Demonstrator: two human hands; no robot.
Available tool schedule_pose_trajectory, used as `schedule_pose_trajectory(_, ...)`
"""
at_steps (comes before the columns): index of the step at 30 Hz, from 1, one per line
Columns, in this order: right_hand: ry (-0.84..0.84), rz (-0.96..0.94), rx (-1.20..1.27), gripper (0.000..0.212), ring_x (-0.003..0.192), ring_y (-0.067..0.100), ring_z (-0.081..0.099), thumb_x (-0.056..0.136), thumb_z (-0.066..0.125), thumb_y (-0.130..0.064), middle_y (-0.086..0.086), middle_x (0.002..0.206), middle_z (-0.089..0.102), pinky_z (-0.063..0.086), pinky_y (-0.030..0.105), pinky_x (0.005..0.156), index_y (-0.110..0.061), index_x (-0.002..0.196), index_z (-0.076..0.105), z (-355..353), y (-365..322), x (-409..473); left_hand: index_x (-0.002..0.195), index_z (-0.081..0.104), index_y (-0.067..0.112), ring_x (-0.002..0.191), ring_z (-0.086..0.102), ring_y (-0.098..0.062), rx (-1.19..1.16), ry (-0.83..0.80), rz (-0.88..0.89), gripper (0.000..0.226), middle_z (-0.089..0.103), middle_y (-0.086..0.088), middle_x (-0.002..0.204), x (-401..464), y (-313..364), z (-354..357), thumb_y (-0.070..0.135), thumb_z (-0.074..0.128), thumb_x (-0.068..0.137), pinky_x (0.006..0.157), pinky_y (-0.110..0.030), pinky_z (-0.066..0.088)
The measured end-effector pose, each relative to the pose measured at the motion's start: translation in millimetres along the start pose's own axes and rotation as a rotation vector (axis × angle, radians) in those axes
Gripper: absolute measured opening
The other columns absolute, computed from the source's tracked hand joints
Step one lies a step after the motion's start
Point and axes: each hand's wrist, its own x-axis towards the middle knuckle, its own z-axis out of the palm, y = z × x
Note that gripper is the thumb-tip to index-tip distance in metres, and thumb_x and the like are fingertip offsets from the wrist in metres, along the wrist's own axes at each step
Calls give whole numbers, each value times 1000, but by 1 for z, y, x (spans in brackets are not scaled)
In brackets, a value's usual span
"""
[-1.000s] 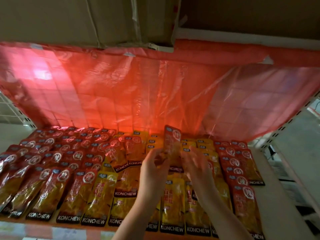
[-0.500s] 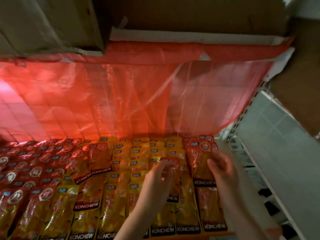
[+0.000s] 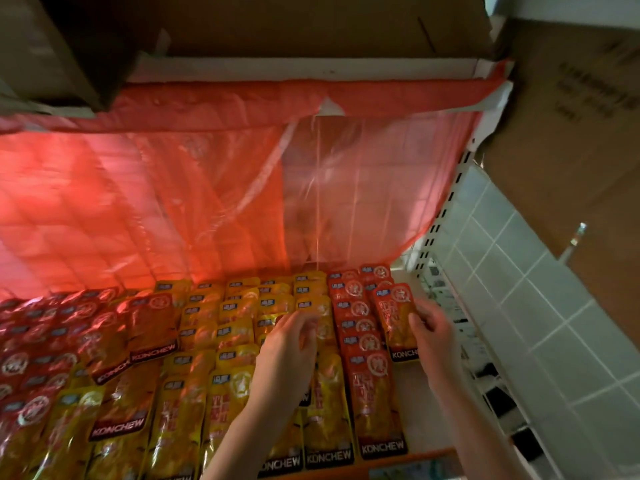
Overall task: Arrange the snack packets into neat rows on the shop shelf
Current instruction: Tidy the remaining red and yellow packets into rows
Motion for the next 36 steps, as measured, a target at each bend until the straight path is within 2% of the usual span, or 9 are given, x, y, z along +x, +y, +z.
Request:
schedule_pose_trajectory(3, 5, -38, -23, 21, 57, 19, 57, 92, 52, -5, 4, 72, 63, 46, 16, 46, -26, 93, 55, 3, 6, 4, 110, 62, 23, 93, 58, 0, 7, 13, 6, 22, 60, 16, 102, 0, 0, 3, 13, 54, 92, 79, -18, 51)
schedule_pose_trajectory(5, 9, -67, -74, 17, 59, 13, 55, 92, 52, -5, 0, 75, 62, 44, 12, 47, -20, 100, 57, 5, 10, 6, 109, 62, 21, 92, 58, 0, 26, 21, 16, 21, 59, 17, 100, -1, 0, 5, 12, 55, 92, 77, -16, 50)
schedule_pose_trajectory(8, 14, -96, -131, 20, 76, 10, 60, 92, 53, -7, -1, 87, 62, 49, 17, 61, -11, 111, 58, 7, 15, 5, 107, 63, 22, 91, 58, 0, 52, 35, 5, 20, 59, 17, 100, -1, -2, 6, 12, 55, 91, 76, -15, 50)
schedule_pose_trajectory(12, 23, -115, -99, 19, 73, 13, 57, 93, 53, -5, 1, 84, 59, 48, 9, 61, -1, 111, 56, 10, 18, 0, 104, 62, 24, 90, 57, 2, 30, 43, -18, 19, 59, 17, 99, -3, -3, 6, 11, 55, 91, 75, -14, 49)
schedule_pose_trajectory(18, 11, -57, -40, 17, 79, 19, 60, 92, 51, -1, -1, 88, 59, 51, 17, 69, -7, 107, 53, 18, 25, 3, 103, 63, 20, 91, 58, 1, 43, 69, -23, 19, 61, 16, 97, -4, -6, 6, 9, 56, 89, 77, -13, 49)
schedule_pose_trajectory(20, 16, -75, -92, 16, 84, 23, 61, 92, 52, -3, 6, 93, 60, 52, 21, 66, -5, 108, 54, 20, 26, 3, 103, 63, 20, 93, 58, -3, 63, 85, -24, 20, 59, 17, 96, -4, -9, 6, 8, 56, 88, 80, -19, 50)
schedule_pose_trajectory(23, 47, -152, -309, 21, 79, 11, 55, 88, 58, -2, 1, 97, 53, 40, 13, 64, -7, 108, 57, 20, 26, 0, 104, 63, 20, 95, 57, -5, 92, 101, -21, 21, 56, 18, 97, -8, -12, 5, 8, 57, 88, 81, -20, 48)
schedule_pose_trajectory(28, 72, -167, -488, 27, 93, 21, 50, 83, 64, -2, 16, 106, 55, 38, 26, 78, 1, 110, 60, 20, 24, 1, 111, 62, 15, 100, 57, -14, 168, 91, -44, 25, 60, 8, 104, -13, -20, 6, 7, 59, 87, 83, -19, 42)
schedule_pose_trajectory(36, 11, -145, -516, 22, 91, 14, 49, 91, 56, -10, 5, 105, 51, 39, 21, 74, -6, 112, 58, 14, 20, 6, 131, 44, 16, 117, 43, -20, 269, 46, -168, 46, 49, -4, 124, -18, -15, 6, 23, 59, 88, 98, -28, 36)
